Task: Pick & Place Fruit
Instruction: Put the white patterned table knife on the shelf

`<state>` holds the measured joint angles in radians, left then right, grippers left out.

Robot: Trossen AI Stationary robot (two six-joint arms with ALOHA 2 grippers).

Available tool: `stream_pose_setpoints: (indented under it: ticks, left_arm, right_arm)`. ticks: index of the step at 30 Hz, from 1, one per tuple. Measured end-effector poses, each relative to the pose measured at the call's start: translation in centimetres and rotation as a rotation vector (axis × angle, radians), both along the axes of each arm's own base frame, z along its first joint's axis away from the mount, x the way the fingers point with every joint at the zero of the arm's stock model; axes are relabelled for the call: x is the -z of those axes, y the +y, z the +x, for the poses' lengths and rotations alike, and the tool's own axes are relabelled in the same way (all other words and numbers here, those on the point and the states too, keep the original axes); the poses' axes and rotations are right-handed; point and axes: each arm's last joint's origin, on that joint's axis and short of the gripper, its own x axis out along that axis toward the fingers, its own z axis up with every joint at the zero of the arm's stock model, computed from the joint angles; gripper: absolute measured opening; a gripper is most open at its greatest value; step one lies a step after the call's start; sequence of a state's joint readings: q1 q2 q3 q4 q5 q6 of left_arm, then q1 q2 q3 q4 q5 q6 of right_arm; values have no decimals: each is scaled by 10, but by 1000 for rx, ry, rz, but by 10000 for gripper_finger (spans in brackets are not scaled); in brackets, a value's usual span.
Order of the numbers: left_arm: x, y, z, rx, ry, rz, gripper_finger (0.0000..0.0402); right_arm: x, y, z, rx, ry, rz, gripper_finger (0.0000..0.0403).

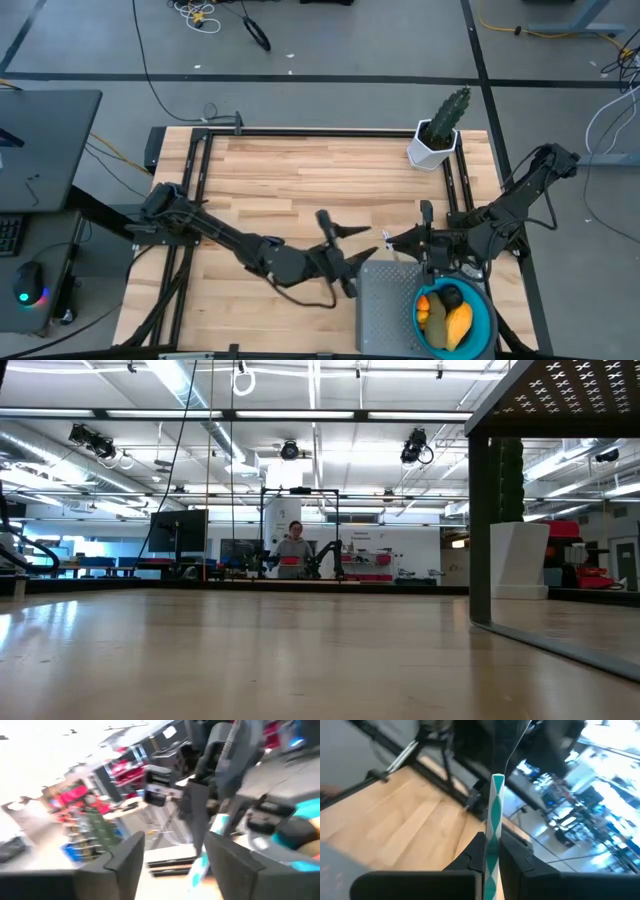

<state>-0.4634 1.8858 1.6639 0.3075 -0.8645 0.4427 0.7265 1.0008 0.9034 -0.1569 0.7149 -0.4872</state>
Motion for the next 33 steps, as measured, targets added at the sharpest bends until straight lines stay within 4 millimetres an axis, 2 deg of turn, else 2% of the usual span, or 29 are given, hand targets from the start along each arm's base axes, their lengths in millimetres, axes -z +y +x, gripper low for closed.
stream_pose_setpoints:
  ticks: [4,8,15,22,27,33]
  left_arm:
    - [-12,-7,-15,-105,10,37,252]
    - [-15,-8,-19,-127,13,44,262]
    - [-15,-2,-18,-230,42,67,249]
    - [-21,3,-24,-314,64,87,239]
    - [-16,10,-23,-420,121,107,231]
    - [-10,24,-21,-499,157,98,222]
  right_arm:
    - [-12,-1,-4,-75,73,-25,29]
    - [-19,-2,-3,-119,146,-55,29]
    - [-16,13,20,-135,304,-173,29]
    - [-12,33,41,-261,505,-247,29]
    - [-7,45,52,-346,595,-271,29]
    - [4,56,65,-361,725,-374,29]
